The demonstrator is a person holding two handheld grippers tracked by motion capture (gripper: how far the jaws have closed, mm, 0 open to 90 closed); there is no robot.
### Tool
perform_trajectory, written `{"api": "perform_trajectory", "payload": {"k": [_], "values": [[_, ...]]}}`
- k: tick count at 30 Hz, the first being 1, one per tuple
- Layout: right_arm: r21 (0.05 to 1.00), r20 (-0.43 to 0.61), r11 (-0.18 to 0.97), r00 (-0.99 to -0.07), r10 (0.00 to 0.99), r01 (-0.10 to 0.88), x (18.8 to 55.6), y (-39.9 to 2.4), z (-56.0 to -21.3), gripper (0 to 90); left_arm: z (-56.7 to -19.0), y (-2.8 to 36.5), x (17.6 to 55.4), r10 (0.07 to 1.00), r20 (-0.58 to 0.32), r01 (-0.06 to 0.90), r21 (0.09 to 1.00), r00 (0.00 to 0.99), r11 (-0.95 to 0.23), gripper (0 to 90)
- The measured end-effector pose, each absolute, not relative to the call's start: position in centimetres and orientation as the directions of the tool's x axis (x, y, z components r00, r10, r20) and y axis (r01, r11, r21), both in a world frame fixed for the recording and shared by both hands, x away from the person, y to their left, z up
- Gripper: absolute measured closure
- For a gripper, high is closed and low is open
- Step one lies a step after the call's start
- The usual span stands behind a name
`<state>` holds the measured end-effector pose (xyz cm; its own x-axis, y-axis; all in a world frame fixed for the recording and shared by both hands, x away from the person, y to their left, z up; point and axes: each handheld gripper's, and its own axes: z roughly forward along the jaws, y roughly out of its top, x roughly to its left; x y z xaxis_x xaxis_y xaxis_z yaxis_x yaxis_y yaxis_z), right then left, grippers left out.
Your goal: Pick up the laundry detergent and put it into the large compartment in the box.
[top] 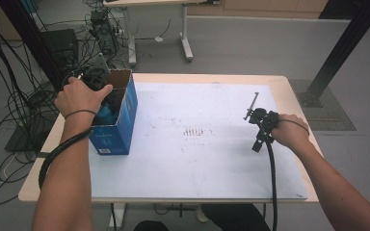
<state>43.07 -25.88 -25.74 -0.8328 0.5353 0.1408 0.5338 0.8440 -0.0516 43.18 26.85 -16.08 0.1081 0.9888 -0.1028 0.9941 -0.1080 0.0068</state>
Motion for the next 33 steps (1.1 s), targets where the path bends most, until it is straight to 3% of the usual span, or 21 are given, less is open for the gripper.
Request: {"api": "perform_trajectory", "payload": {"k": [33], "values": [[-0.05,0.142,0.85,-0.839,0.526,0.524,43.19,-25.43,-25.96,4.0,-16.3,26.85,43.35,0.989,-0.108,0.994,-0.004,0.105,-0.106,37.4]]}}
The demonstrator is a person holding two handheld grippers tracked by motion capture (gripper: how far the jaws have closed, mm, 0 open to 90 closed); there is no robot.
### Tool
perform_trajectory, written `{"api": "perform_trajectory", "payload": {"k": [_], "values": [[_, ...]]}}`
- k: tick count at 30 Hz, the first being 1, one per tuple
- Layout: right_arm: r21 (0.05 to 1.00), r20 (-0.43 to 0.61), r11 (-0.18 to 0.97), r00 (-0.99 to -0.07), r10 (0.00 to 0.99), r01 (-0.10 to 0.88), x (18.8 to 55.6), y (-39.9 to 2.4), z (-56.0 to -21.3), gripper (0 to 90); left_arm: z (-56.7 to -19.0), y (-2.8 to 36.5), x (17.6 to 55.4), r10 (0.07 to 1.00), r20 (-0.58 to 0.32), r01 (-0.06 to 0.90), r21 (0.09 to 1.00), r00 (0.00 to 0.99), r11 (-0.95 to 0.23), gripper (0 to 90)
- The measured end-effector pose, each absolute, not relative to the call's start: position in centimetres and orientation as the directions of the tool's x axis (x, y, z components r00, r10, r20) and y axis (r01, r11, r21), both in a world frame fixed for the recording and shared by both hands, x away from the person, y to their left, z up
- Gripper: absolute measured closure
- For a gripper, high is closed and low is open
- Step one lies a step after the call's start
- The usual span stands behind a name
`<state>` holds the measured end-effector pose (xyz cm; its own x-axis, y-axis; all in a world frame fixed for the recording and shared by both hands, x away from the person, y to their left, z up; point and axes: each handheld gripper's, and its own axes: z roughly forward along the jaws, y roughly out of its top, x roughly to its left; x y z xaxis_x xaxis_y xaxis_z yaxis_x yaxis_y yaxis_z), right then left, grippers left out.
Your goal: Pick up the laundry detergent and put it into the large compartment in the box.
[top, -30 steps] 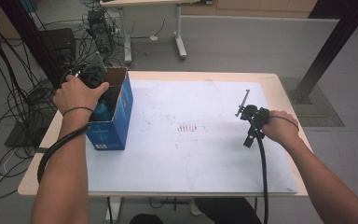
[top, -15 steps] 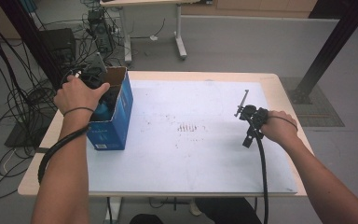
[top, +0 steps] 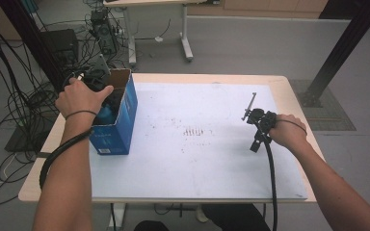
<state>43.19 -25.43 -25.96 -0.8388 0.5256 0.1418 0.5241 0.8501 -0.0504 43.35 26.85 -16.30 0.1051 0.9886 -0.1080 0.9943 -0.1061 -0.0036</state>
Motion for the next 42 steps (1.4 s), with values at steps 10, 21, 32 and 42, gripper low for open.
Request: {"api": "perform_trajectory", "payload": {"k": [10,21,32,42], "values": [[-0.051,0.135,0.854,-0.844,0.519,0.517,43.15,-25.26,-25.91,4.0,-16.32,26.92,43.33,0.988,-0.111,0.994,-0.003,0.105,-0.106,37.4],[-0.048,0.127,0.853,-0.844,0.521,0.52,42.95,-25.17,-25.56,4.0,-16.33,27.07,43.31,0.988,-0.114,0.995,-0.003,0.103,-0.104,37.4],[-0.047,0.124,0.85,-0.842,0.525,0.524,42.86,-25.2,-25.31,4.1,-16.35,27.04,43.2,0.988,-0.113,0.995,0.0,0.102,-0.103,37.5],[-0.043,0.12,0.851,-0.843,0.525,0.524,42.81,-25.18,-25.1,4.0,-16.36,27.05,43.19,0.988,-0.114,0.995,0.0,0.102,-0.102,37.5]]}}
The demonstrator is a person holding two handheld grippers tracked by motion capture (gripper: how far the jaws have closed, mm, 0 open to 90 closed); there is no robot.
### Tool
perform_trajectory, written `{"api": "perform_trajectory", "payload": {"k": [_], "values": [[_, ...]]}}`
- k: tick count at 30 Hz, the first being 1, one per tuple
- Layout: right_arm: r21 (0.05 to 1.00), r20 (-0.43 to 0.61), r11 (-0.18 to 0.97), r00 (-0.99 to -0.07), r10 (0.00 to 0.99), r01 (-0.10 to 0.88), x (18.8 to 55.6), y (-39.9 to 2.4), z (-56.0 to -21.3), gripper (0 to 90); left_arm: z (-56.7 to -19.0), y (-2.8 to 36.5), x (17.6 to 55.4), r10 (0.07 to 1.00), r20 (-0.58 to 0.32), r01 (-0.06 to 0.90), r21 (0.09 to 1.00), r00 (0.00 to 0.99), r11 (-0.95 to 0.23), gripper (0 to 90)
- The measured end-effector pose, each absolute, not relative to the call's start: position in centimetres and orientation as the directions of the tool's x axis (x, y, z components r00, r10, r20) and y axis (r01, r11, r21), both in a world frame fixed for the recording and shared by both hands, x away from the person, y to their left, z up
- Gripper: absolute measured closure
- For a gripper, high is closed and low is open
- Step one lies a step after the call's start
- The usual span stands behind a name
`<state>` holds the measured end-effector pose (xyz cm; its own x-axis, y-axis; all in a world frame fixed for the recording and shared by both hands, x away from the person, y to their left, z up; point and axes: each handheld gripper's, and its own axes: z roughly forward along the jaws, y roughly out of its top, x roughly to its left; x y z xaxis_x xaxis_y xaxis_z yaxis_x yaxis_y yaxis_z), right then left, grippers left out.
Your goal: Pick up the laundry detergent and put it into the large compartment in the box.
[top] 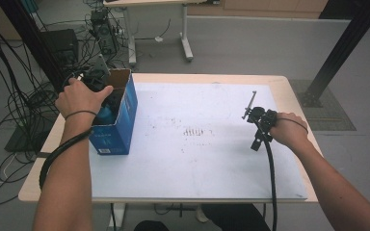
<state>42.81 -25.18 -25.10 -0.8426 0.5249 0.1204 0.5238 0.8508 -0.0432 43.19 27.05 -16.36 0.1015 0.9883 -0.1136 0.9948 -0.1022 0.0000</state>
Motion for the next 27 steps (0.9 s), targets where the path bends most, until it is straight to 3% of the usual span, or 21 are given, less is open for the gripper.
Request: {"api": "perform_trajectory", "payload": {"k": [27], "values": [[-0.04,0.126,0.853,-0.845,0.52,0.52,42.89,-25.18,-25.14,4.0,-16.34,26.97,43.35,0.989,-0.112,0.995,-0.009,0.1,-0.101,37.5]]}}
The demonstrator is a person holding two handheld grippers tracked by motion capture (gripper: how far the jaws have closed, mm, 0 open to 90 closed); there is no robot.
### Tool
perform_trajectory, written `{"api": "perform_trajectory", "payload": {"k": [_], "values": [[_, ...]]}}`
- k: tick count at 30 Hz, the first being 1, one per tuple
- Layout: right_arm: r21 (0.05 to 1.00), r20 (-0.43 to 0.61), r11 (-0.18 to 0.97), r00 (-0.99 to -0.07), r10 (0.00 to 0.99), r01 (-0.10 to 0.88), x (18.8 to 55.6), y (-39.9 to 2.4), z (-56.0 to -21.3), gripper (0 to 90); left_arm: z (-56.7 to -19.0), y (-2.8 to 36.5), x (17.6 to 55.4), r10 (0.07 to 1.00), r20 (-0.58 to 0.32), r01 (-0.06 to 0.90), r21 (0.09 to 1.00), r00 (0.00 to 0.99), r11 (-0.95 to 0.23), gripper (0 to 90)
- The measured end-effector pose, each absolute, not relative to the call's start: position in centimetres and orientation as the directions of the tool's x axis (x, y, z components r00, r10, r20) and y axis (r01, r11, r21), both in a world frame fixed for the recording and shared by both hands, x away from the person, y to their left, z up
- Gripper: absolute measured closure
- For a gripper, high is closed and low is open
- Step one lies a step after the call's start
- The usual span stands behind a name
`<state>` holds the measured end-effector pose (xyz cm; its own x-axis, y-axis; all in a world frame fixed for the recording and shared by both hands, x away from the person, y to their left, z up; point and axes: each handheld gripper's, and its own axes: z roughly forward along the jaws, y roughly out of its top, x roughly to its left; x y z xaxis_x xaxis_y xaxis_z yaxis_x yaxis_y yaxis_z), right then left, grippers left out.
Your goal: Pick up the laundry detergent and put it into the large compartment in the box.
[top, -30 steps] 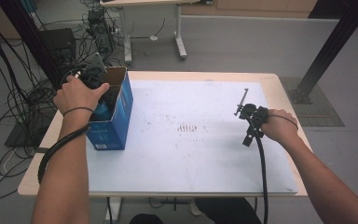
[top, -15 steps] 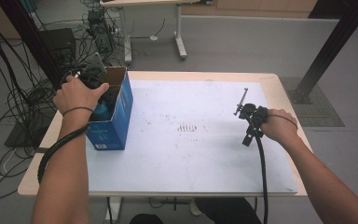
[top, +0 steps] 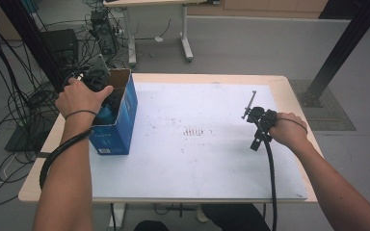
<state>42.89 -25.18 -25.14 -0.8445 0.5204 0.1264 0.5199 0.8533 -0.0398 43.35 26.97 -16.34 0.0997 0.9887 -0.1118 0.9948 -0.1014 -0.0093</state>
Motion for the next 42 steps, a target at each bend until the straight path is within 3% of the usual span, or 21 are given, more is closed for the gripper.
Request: {"api": "perform_trajectory", "payload": {"k": [42], "values": [[-0.037,0.124,0.849,-0.841,0.527,0.527,42.83,-25.35,-24.98,4.0,-16.31,26.56,43.24,0.99,-0.102,0.995,-0.006,0.099,-0.1,37.5]]}}
